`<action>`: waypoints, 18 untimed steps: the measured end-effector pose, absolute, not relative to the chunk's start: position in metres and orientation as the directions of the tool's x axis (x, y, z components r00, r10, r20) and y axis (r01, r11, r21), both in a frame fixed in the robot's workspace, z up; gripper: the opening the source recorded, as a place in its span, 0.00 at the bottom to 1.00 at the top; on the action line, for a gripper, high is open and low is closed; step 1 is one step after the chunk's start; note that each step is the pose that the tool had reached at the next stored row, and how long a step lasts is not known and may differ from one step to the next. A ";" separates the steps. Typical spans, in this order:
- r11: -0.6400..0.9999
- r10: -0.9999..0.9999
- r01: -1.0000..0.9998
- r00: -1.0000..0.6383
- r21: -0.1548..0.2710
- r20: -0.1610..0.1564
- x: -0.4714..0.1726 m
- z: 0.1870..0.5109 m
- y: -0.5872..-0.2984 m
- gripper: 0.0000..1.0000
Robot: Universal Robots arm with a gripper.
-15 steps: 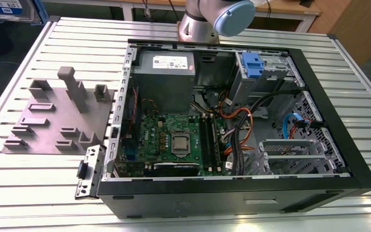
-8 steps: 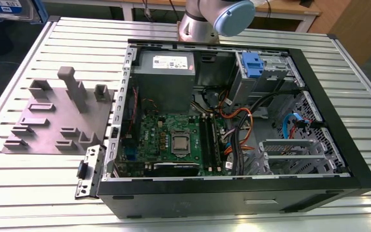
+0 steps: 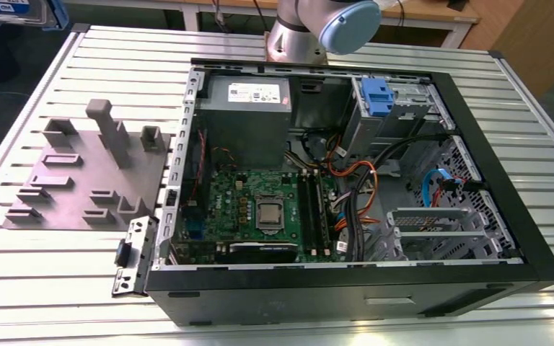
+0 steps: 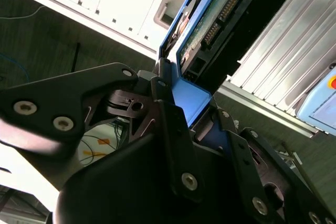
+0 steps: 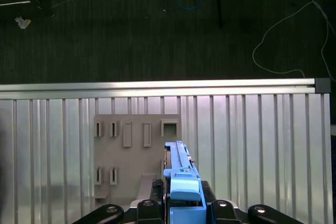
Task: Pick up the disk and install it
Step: 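Pick up the disk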
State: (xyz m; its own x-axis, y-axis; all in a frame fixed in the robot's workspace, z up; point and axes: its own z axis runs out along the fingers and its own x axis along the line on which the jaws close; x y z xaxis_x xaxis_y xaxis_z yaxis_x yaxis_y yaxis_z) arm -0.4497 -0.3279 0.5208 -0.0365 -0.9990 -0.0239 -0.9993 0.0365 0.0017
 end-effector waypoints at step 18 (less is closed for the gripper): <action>0.036 -0.999 -0.999 -0.037 0.002 -0.024 -0.450 0.529 -0.328 0.36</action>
State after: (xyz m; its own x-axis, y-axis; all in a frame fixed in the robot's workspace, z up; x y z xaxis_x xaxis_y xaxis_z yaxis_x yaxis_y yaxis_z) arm -0.4497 -0.3279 0.5291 -0.0365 -0.9990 -0.0238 -0.9993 0.0365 0.0019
